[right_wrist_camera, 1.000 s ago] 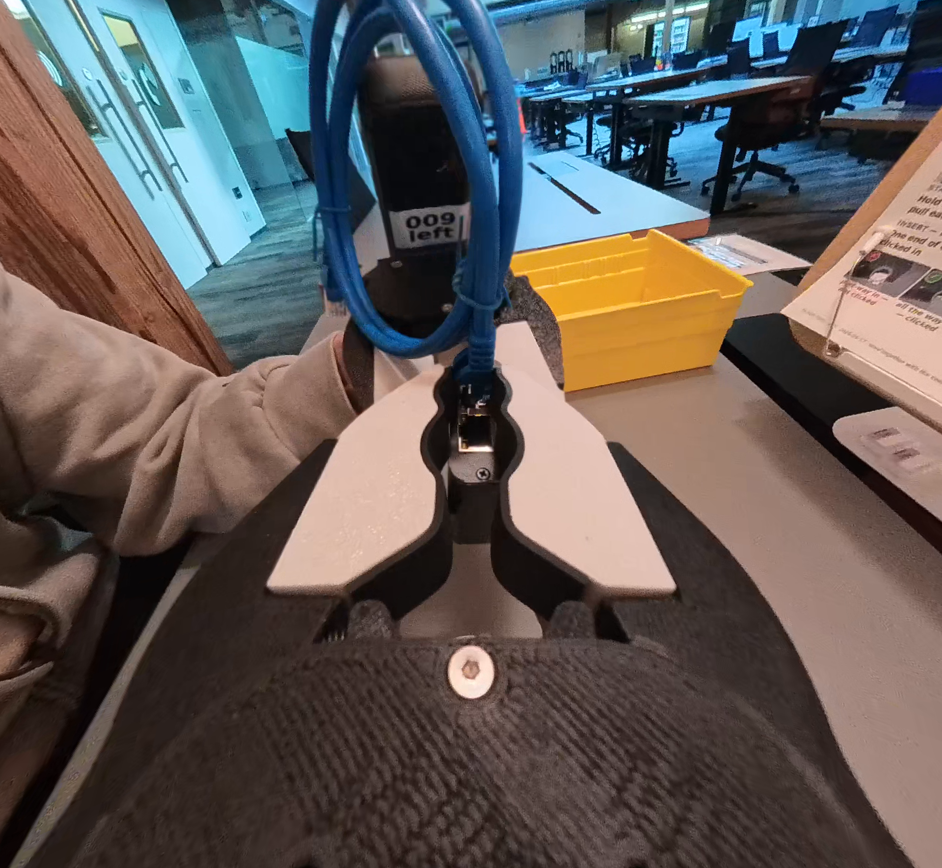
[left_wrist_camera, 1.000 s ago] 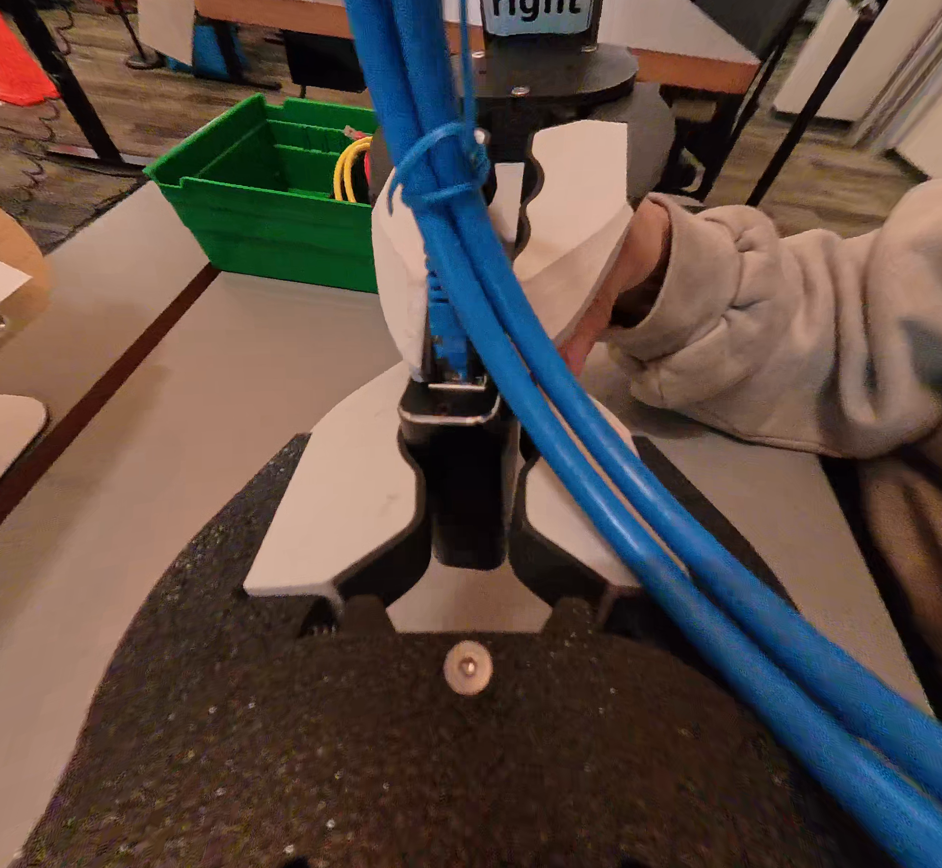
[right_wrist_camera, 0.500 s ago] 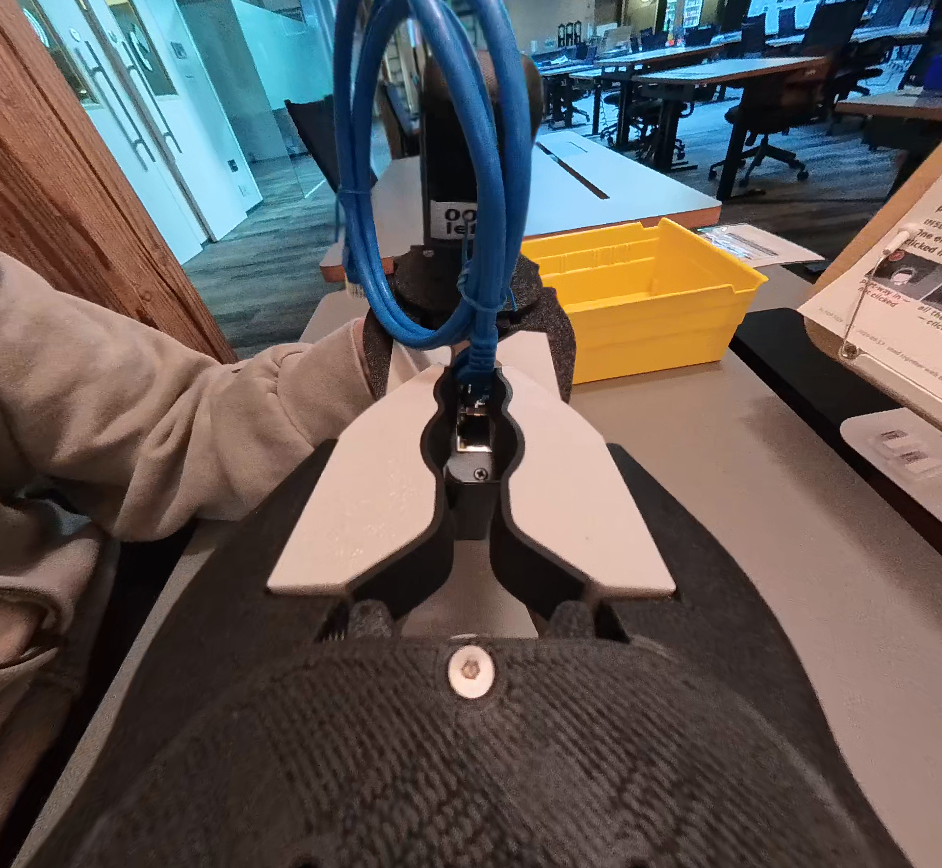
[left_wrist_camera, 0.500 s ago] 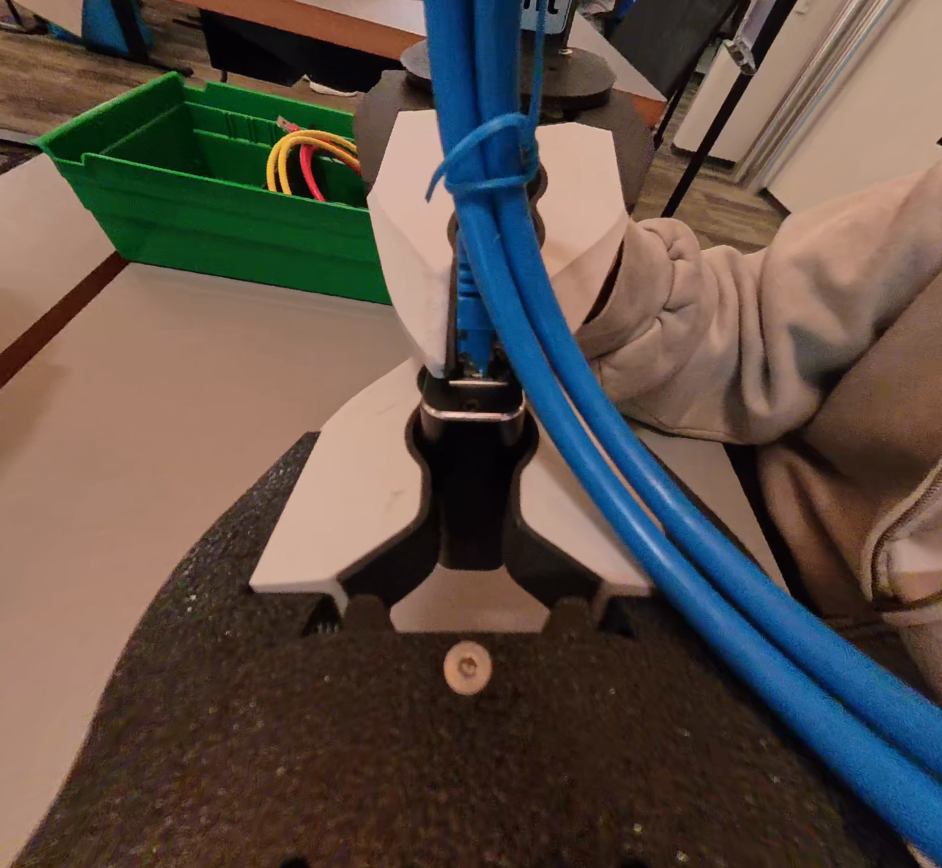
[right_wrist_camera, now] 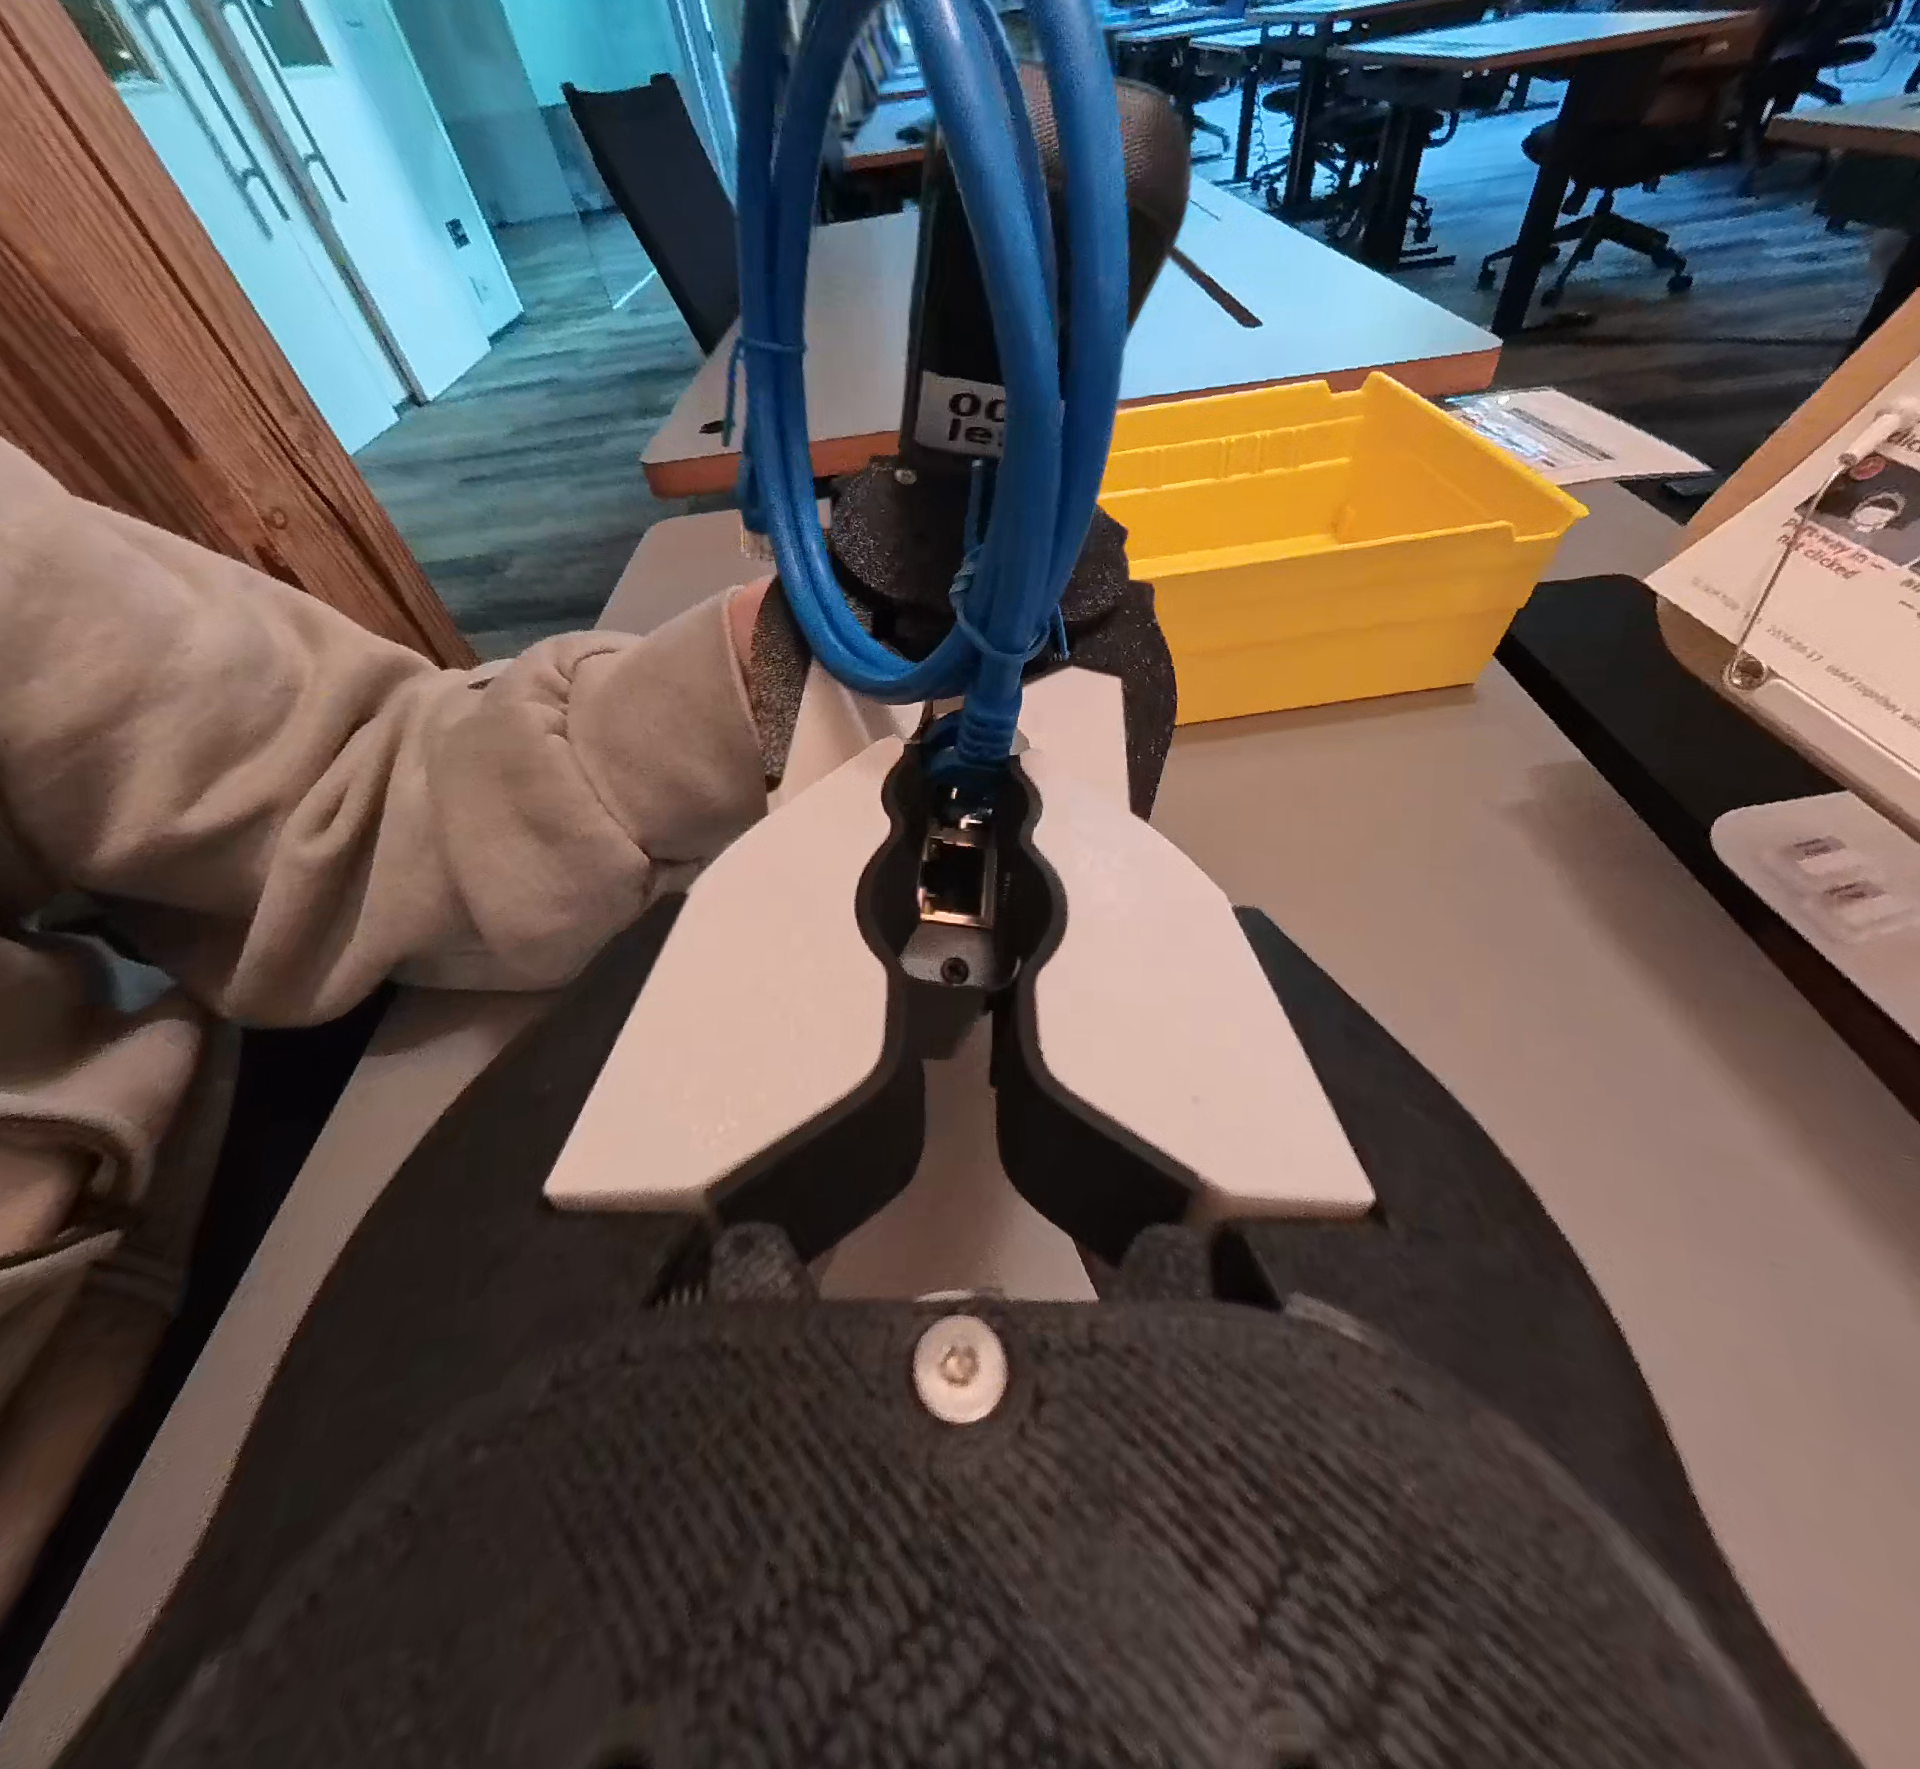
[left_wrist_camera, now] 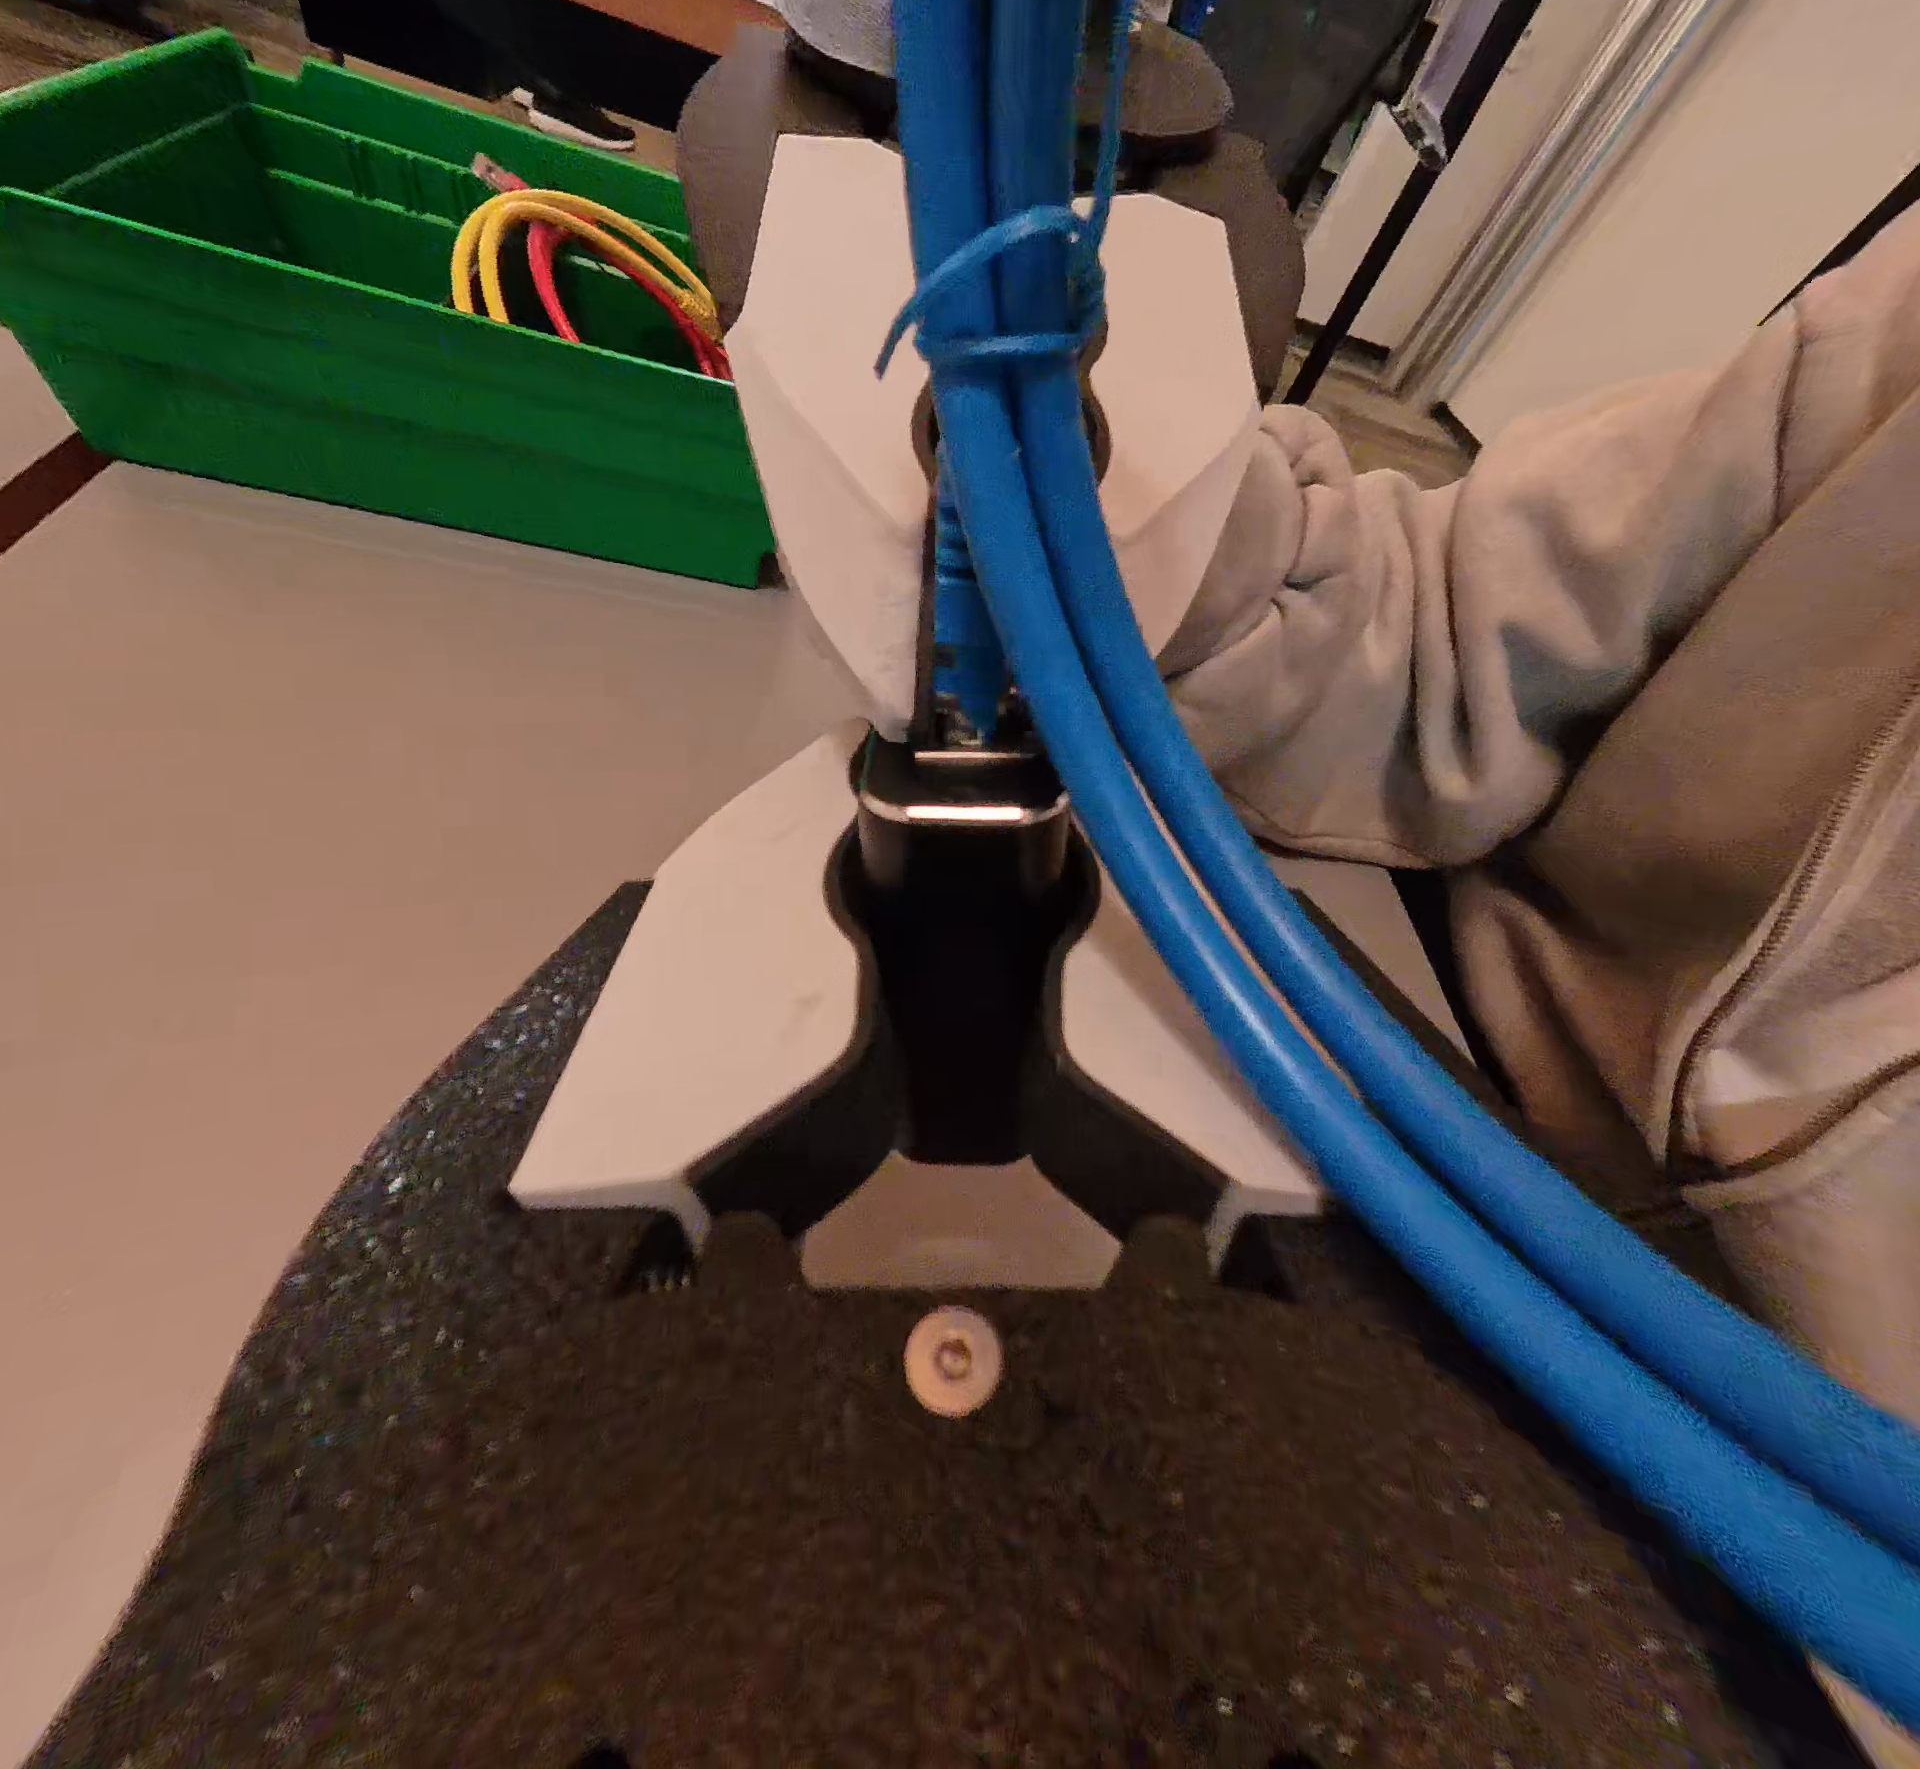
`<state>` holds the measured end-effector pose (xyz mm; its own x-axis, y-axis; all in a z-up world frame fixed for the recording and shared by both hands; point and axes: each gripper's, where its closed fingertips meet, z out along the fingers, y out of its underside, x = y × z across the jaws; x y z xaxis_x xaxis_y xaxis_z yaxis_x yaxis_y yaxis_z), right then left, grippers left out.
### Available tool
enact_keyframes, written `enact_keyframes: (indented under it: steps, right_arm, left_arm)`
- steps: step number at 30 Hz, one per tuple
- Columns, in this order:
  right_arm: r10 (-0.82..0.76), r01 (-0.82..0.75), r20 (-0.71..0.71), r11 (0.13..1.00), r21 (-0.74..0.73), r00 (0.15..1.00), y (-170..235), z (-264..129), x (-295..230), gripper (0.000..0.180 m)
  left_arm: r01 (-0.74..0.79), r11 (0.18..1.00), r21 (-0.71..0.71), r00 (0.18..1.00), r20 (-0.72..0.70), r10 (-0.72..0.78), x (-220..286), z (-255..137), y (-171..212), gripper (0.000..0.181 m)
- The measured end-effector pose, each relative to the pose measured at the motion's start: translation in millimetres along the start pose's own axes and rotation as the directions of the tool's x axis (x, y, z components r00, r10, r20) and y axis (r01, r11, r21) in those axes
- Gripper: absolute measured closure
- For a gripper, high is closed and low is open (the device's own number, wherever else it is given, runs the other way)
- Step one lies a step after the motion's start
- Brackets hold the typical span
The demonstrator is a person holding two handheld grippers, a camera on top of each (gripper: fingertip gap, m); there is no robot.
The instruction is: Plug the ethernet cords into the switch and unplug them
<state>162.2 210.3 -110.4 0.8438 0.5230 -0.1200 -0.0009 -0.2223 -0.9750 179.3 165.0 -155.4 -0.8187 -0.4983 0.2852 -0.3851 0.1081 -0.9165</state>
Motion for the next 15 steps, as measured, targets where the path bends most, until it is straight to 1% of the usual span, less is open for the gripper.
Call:
enact_keyframes:
  steps: [1,2,3,4,5,6,8,10,14,15]
  right_arm:
    - [0.012,-0.012,0.006,1.000,0.006,1.000,-0.2,1.3,-0.2,0.167]
    - [0.012,-0.013,0.014,1.000,0.018,1.000,-0.5,1.8,-0.2,0.167]
    - [0.012,-0.012,0.013,1.000,0.028,1.000,-0.5,1.8,1.4,0.166]
    - [0.018,-0.018,0.010,1.000,0.022,1.000,0.8,1.4,2.8,0.167]
    - [0.017,-0.017,0.009,1.000,0.013,1.000,2.9,0.9,3.6,0.167]
    - [0.024,-0.024,0.002,1.000,0.008,1.000,3.9,0.2,5.1,0.167]
    - [0.016,-0.016,-0.008,1.000,-0.018,1.000,7.8,1.0,6.7,0.166]
    - [0.006,-0.006,0.008,1.000,0.002,1.000,3.7,0.4,3.4,0.166]
    - [0.011,-0.011,-0.002,1.000,-0.002,1.000,5.1,-2.2,5.8,0.166]
    - [0.003,-0.003,-0.010,1.000,0.000,1.000,4.3,-2.4,5.9,0.166]
  left_arm:
    - [0.013,1.000,0.008,1.000,-0.023,-0.012,2.0,-0.8,0.1,0.153]
    - [0.043,0.999,0.023,0.997,-0.066,-0.041,5.3,-1.1,-0.5,0.151]
    - [0.071,0.997,0.040,0.993,-0.099,-0.067,6.8,-1.1,-1.5,0.152]
    - [0.084,0.995,0.048,0.990,-0.113,-0.078,6.4,0.0,-1.2,0.157]
    - [0.085,0.995,0.050,0.990,-0.115,-0.079,5.5,1.3,-0.2,0.157]
    - [0.087,0.995,0.043,0.992,-0.100,-0.082,3.2,2.2,0.9,0.156]
    - [0.055,0.999,-0.004,0.998,-0.020,-0.055,-3.8,1.8,6.4,0.153]
    - [0.049,0.999,-0.011,0.999,-0.018,-0.050,-0.6,0.2,4.4,0.152]
    - [0.123,0.991,0.049,0.985,-0.125,-0.116,4.5,3.2,0.7,0.153]
    - [0.140,0.988,0.067,0.979,-0.156,-0.129,6.4,3.3,-0.8,0.156]
